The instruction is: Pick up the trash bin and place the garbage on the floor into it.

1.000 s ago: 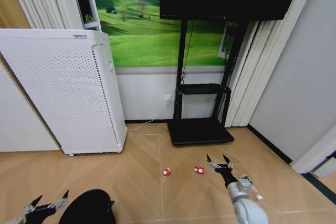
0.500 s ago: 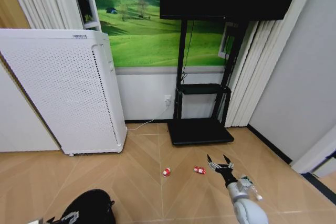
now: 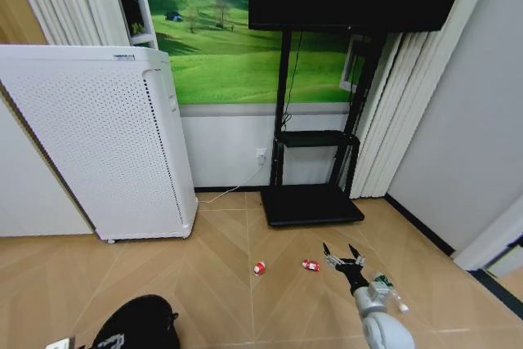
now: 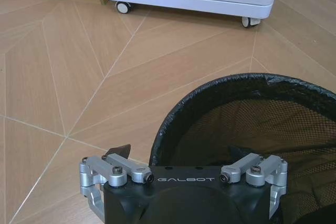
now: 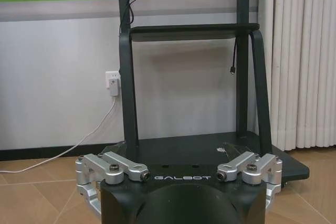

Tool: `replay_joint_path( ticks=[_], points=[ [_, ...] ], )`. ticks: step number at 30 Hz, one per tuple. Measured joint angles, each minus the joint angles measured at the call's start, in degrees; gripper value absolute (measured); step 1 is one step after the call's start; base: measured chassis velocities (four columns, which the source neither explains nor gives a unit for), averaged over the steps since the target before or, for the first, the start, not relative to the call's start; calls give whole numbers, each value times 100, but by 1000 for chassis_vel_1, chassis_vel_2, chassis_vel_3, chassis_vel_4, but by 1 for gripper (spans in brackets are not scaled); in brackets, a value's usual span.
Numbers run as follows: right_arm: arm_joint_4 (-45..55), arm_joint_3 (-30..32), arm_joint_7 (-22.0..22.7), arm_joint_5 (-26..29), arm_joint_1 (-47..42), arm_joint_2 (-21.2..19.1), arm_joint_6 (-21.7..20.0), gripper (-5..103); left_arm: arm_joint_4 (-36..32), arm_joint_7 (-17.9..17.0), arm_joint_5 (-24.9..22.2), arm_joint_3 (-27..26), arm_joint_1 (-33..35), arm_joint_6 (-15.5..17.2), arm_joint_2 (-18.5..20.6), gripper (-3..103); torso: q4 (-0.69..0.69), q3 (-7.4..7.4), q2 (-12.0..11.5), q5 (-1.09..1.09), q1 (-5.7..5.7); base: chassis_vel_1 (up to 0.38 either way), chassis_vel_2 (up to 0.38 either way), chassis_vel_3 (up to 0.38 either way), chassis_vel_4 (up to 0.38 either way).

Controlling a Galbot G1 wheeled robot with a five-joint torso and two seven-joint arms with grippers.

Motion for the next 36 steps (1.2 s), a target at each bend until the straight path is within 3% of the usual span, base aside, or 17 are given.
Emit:
replay_joint_path(
  ticks=[4, 9, 14, 18, 19, 21, 22, 24, 27, 28, 36],
  points=[
    [17, 11, 13, 8, 30, -33, -4, 100, 69, 6, 11, 48, -43, -14, -11, 102, 0, 1, 1, 0, 0, 0, 0, 0, 0],
    [16, 46, 16, 50, 45, -51, -5, 100, 91, -134, -10, 135, -32, -24, -38, 96, 0, 1, 2, 0, 0, 0, 0, 0, 0],
    [13, 53, 16, 52, 40, -51, -3, 100, 95, -120, -12, 161, -6, -27, -49, 95, 0, 2, 2, 0, 0, 0, 0, 0, 0],
    [-1, 56, 16, 51, 35, -49, 10, 100, 108, -21, 7, 183, 24, -30, -61, 88, 0, 2, 2, 0, 1, 0, 0, 0, 0],
    [-25, 56, 16, 47, 34, -43, 33, 100, 135, 32, 24, 217, 54, -32, -75, 80, 0, 2, 2, 1, 0, 0, 0, 0, 0],
    [-29, 57, 15, 41, 33, -37, 41, 100, 157, 59, 33, 240, 68, -33, -98, 80, 0, 2, 3, 1, 1, 0, 0, 0, 0],
    [-29, 69, 14, 35, 32, -35, 47, 100, 179, 115, 36, 264, 92, -35, -111, 69, 0, 2, 3, 0, 0, 0, 0, 0, 0],
    [-30, 77, 14, 33, 33, -36, 49, 100, 194, 121, 36, 268, 92, -36, -111, 69, 0, 2, 3, 1, 0, 0, 0, 0, 0],
    [-33, 87, 15, 28, 35, -31, 60, 100, 257, 118, 36, 268, 68, -38, -109, 53, 0, 3, 3, 0, 1, 0, 0, 0, 0],
    [-33, 87, 15, 28, 35, -31, 60, 100, 257, 118, 36, 268, 68, -38, -109, 53, 0, 3, 3, 0, 1, 0, 0, 0, 0],
    [-10, 77, 64, -42, 13, -6, 74, 100, 336, 196, 22, 254, -33, -73, -86, 20, 0, 3, 4, 0, 1, 0, 0, 0, 0]
  ],
)
